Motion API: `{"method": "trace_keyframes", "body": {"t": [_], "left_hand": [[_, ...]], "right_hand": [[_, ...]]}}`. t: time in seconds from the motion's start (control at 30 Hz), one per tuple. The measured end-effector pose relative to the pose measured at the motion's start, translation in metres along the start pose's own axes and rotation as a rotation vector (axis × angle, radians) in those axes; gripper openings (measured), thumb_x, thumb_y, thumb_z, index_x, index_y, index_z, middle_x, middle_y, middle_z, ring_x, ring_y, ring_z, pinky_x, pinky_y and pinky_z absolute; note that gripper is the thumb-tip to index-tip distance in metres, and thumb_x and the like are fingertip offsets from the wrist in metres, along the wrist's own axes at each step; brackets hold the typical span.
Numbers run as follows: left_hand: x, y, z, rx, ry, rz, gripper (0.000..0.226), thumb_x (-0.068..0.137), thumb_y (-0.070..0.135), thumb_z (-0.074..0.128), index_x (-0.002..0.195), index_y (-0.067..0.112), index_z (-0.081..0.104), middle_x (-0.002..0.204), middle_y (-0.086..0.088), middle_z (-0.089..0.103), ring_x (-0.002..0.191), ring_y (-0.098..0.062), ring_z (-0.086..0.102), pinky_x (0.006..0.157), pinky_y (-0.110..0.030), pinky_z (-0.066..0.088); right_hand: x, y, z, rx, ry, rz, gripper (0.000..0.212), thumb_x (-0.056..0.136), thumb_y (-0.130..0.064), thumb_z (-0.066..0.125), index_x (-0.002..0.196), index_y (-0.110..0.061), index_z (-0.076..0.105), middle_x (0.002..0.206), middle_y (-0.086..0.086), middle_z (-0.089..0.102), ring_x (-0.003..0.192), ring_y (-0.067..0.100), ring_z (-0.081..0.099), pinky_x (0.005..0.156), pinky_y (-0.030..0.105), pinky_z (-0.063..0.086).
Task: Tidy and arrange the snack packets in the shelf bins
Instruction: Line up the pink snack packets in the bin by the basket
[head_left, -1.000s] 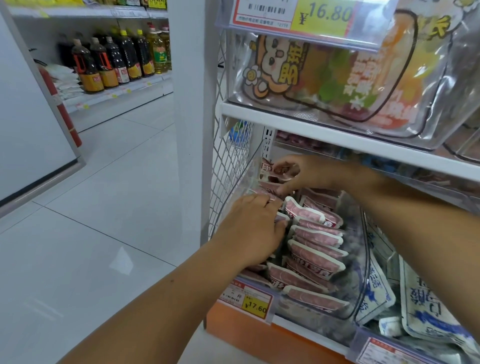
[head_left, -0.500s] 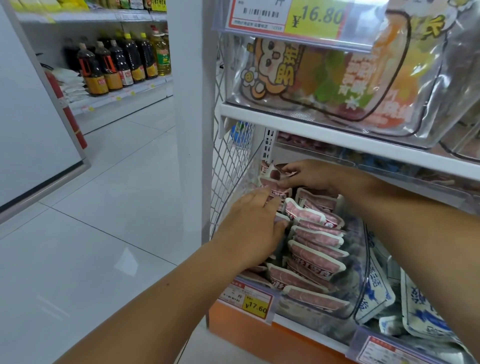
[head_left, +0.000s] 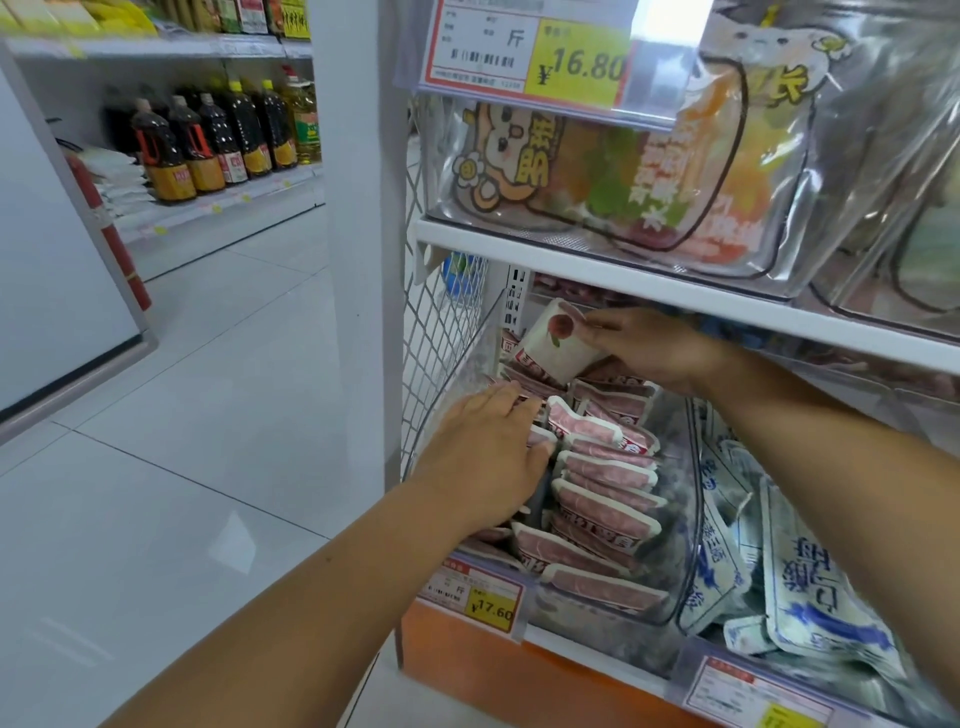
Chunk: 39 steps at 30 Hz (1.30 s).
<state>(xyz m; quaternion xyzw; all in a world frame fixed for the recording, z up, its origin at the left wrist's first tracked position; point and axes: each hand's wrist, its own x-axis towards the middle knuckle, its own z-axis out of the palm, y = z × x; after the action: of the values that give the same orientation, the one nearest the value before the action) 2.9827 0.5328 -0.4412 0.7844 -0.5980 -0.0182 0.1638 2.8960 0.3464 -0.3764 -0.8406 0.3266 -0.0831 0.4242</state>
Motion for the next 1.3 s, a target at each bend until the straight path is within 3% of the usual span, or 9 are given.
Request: {"method": "trace_keyframes", "body": {"t": [0.23,0.43,0.5,0.63,0.73,0.83,1.0,1.17,1.3], "left_hand": [[-0.002,0.006,-0.013,-0.507,0.330,-0.103,0.071,0.090,0.031,0.064,0.147,0.027,0.023,0.150,0.004,0.031,0.128,-0.015,0.045,0.109,-0.030,0.035],[-0.006,0.007,-0.025,-0.836,0.316,-0.158,0.075,0.081,0.016,0.075,0.141,0.035,0.033,0.124,0.009,0.057,0.102,-0.003,0.060,0.082,-0.013,0.050],[-0.010,0.008,-0.027,-0.954,0.292,-0.147,0.065,0.080,0.010,0.076,0.122,0.045,0.041,0.112,0.012,0.061,0.096,-0.002,0.063,0.076,-0.016,0.053],[-0.020,0.011,-0.032,-1.064,0.292,-0.171,0.056,0.078,0.011,0.078,0.107,0.047,0.047,0.104,0.013,0.064,0.087,0.002,0.064,0.069,-0.010,0.050],[-0.026,0.011,-0.036,-1.160,0.242,-0.248,0.045,0.077,0.015,0.079,0.107,0.038,0.054,0.098,0.008,0.070,0.090,-0.007,0.068,0.078,-0.020,0.053],[-0.033,0.020,-0.044,-1.362,0.123,-0.312,0.045,0.080,0.011,0.077,0.119,0.016,0.055,0.101,-0.006,0.073,0.091,-0.023,0.072,0.078,-0.036,0.059],[-0.047,0.020,-0.059,-1.030,0.036,-0.237,0.043,0.082,0.046,0.068,0.123,0.037,0.056,0.107,0.014,0.069,0.090,-0.001,0.069,0.083,-0.028,0.053],[-0.041,0.017,-0.049,-0.942,0.222,-0.197,0.007,0.089,0.023,0.067,0.095,0.026,0.068,0.089,0.008,0.074,0.080,-0.008,0.070,0.082,-0.036,0.057],[-0.039,0.017,-0.044,-0.647,0.332,-0.112,0.019,0.091,0.026,0.063,0.111,0.027,0.065,0.099,0.016,0.067,0.082,0.005,0.060,0.070,-0.005,0.041]], "right_hand": [[-0.032,-0.005,0.004,0.055,0.161,-0.193,0.033,0.098,-0.020,0.052,0.131,-0.015,0.057,0.120,-0.005,0.060,0.107,0.009,0.057,0.079,0.002,0.046],[-0.070,-0.004,0.013,0.277,0.084,-0.168,0.015,0.096,-0.016,0.056,0.101,-0.024,0.067,0.115,0.003,0.067,0.091,0.020,0.072,0.086,0.039,0.057],[-0.078,-0.004,0.018,0.170,0.204,-0.203,0.015,0.095,-0.023,0.059,0.108,-0.029,0.063,0.113,-0.006,0.067,0.090,0.016,0.071,0.088,0.041,0.056],[-0.103,-0.002,0.025,-0.212,0.396,-0.384,0.064,0.086,-0.016,0.066,0.139,-0.037,0.037,0.122,-0.016,0.050,0.104,0.001,0.053,0.082,0.007,0.043],[-0.115,0.001,0.035,-0.575,0.255,-0.454,0.076,0.078,-0.026,0.069,0.143,-0.042,0.034,0.147,-0.010,0.034,0.133,0.011,0.032,0.109,0.026,0.031],[-0.114,0.005,0.043,-0.614,0.278,-0.495,0.061,0.080,-0.045,0.069,0.136,-0.043,0.046,0.136,-0.014,0.051,0.124,0.015,0.043,0.104,0.041,0.037],[-0.116,0.007,0.039,-0.334,0.193,-0.369,0.024,0.096,-0.038,0.051,0.119,-0.036,0.057,0.106,-0.009,0.065,0.098,0.011,0.059,0.087,0.039,0.048],[-0.124,-0.004,0.036,0.019,0.080,-0.330,0.031,0.094,-0.037,0.056,0.125,-0.038,0.055,0.112,-0.020,0.066,0.103,-0.002,0.060,0.092,0.023,0.047],[-0.124,-0.014,0.034,-0.014,0.296,-0.316,0.019,0.087,-0.030,0.069,0.103,-0.036,0.063,0.087,0.000,0.070,0.075,0.011,0.064,0.064,0.017,0.048]]}}
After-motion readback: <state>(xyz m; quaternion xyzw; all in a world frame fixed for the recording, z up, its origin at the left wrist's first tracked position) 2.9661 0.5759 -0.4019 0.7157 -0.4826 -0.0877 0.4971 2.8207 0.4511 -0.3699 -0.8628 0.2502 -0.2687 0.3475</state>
